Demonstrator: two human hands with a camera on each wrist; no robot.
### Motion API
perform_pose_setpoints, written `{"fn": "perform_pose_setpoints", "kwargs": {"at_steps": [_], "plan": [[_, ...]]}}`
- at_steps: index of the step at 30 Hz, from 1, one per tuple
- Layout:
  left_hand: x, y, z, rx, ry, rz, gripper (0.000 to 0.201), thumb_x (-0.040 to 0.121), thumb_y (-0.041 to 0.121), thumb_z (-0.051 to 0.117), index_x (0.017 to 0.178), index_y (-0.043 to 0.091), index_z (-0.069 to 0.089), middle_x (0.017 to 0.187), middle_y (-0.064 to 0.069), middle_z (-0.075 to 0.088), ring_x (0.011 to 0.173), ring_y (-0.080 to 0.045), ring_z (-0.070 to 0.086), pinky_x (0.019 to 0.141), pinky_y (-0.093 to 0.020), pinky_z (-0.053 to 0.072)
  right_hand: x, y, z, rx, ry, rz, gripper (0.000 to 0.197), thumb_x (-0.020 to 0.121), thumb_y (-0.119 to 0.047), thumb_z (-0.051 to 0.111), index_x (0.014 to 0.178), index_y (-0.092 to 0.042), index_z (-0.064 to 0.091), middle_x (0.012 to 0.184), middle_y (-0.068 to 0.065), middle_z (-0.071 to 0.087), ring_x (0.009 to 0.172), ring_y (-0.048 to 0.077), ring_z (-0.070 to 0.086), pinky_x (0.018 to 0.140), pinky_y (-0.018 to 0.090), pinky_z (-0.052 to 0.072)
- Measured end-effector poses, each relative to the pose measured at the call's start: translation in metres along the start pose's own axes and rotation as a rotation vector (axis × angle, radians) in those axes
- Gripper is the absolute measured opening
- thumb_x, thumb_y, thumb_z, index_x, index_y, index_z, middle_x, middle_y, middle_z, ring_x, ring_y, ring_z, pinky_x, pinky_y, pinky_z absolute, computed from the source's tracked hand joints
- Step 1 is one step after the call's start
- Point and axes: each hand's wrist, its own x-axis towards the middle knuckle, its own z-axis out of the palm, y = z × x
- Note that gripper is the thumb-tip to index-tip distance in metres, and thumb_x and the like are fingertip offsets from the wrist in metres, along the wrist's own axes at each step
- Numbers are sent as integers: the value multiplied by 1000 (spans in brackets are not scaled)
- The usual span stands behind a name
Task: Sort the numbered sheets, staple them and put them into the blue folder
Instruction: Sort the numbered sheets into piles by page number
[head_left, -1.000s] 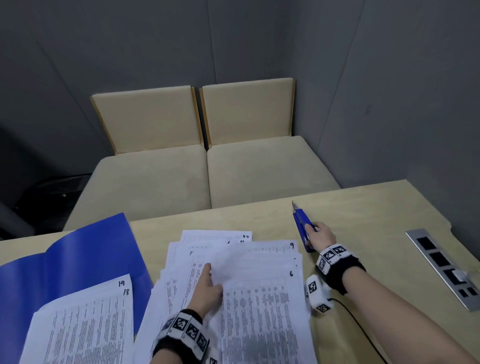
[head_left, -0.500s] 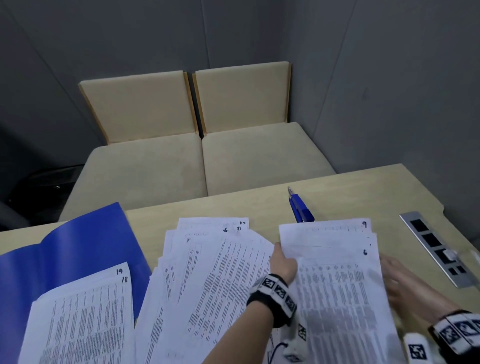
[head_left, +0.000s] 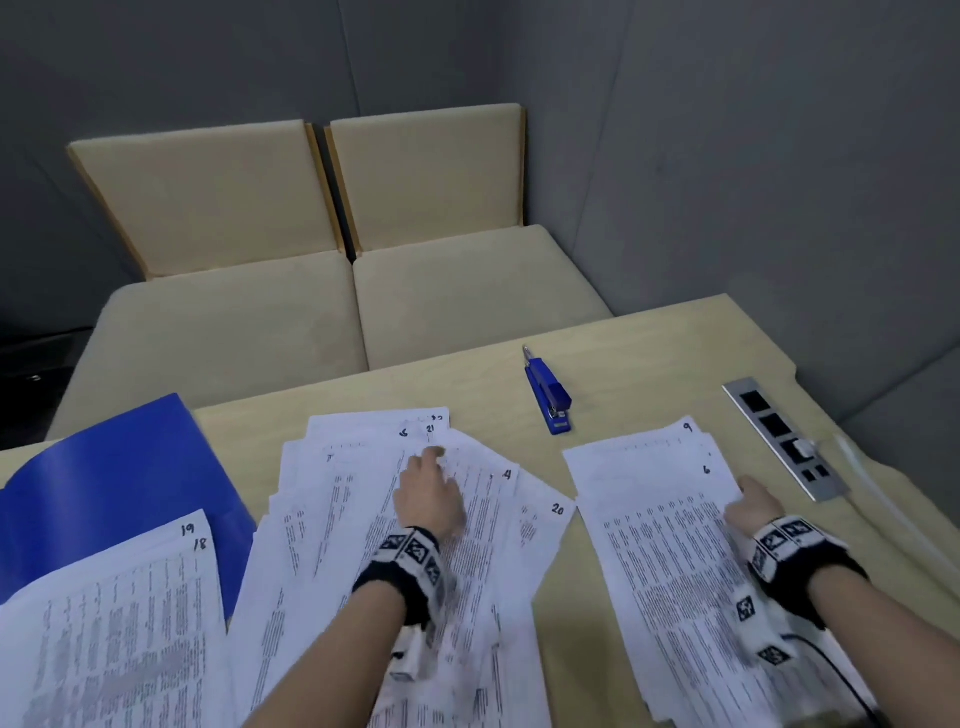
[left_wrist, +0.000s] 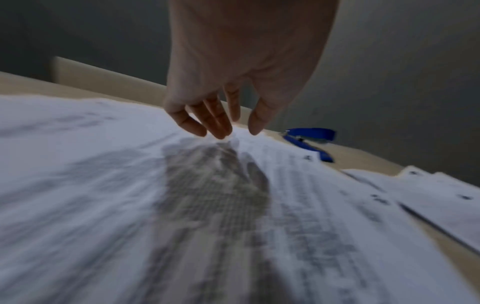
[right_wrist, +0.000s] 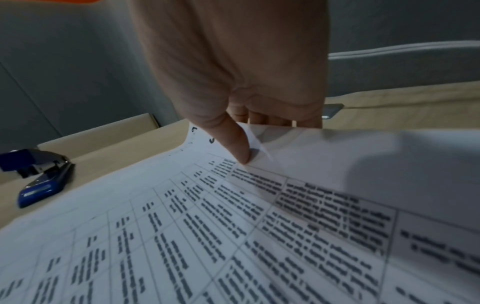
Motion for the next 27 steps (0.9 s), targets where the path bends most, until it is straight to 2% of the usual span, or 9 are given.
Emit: {"fn": "perform_pose_setpoints", "kwargs": {"at_steps": [2, 4, 8, 13, 16, 19, 22, 24, 27], "plan": [[2, -28, -18, 130, 51, -102, 43, 89, 17, 51, 130, 17, 43, 130, -11, 47, 118, -30, 46, 99, -46, 39, -4, -6, 2, -1, 23, -7, 27, 88, 4, 42, 115, 0, 44, 110, 24, 58, 88, 31, 53, 75, 33, 43], [0, -53, -32, 196, 87, -197, 46, 87, 20, 53, 131, 15, 43, 132, -13, 45, 121, -32, 42, 100, -49, 36, -8, -9, 5, -9, 43, -1, 39, 89, 4, 42, 127, -2, 38, 99, 21, 56, 84, 33, 55, 70, 34, 44], [-9, -89, -45, 200, 130, -262, 46, 86, 23, 57, 130, 14, 45, 133, -16, 42, 123, -35, 39, 101, -50, 33, -14, -9, 4, -26, 87, -33, 40, 88, 4, 43, 126, -6, 40, 90, 16, 51, 76, 31, 49, 68, 33, 43], [-16, -101, -45, 176, 143, -244, 44, 87, 25, 55, 129, 14, 45, 133, -16, 41, 124, -35, 37, 101, -50, 32, -14, 0, -1, -4, 125, -85, 42, 85, 3, 47, 126, -5, 42, 115, 25, 55, 86, 32, 48, 80, 38, 45], [-16, -98, -45, 172, 148, -249, 45, 87, 25, 56, 129, 14, 45, 133, -16, 41, 125, -35, 36, 102, -50, 32, -17, 1, -2, 33, 145, -133, 44, 85, 5, 50, 127, -2, 41, 119, 23, 59, 103, 37, 55, 81, 38, 45], [-17, -95, -43, 176, 176, -275, 48, 86, 25, 59, 130, 12, 44, 134, -18, 39, 125, -35, 35, 102, -50, 31, -19, 1, -2, 80, 149, -130, 53, 83, 8, 49, 133, -4, 36, 125, 21, 57, 113, 38, 53, 90, 40, 45], [-21, -94, -43, 239, 157, -291, 67, 82, 39, 66, 135, 12, 37, 135, -17, 37, 126, -35, 35, 101, -49, 33, -22, -5, -1, 159, 145, -84, 72, 80, 15, 47, 143, -13, 27, 140, 21, 35, 117, 41, 49, 100, 47, 43], [-23, -96, -45, 298, 128, -287, 82, 78, 54, 65, 140, 13, 30, 137, -16, 35, 127, -34, 35, 101, -48, 35, -32, -20, 7, 33, 217, -103, 78, 79, 10, 55, 145, -17, 24, 141, 22, 26, 120, 43, 42, 101, 51, 40], [-21, -102, -47, 346, 89, -273, 91, 75, 66, 61, 141, 14, 25, 138, -15, 33, 127, -33, 34, 101, -48, 35, -63, -59, 39, -97, 281, -352, 60, 84, -5, 60, 138, -18, 36, 138, 15, 32, 125, 35, 35, 99, 49, 38]]}}
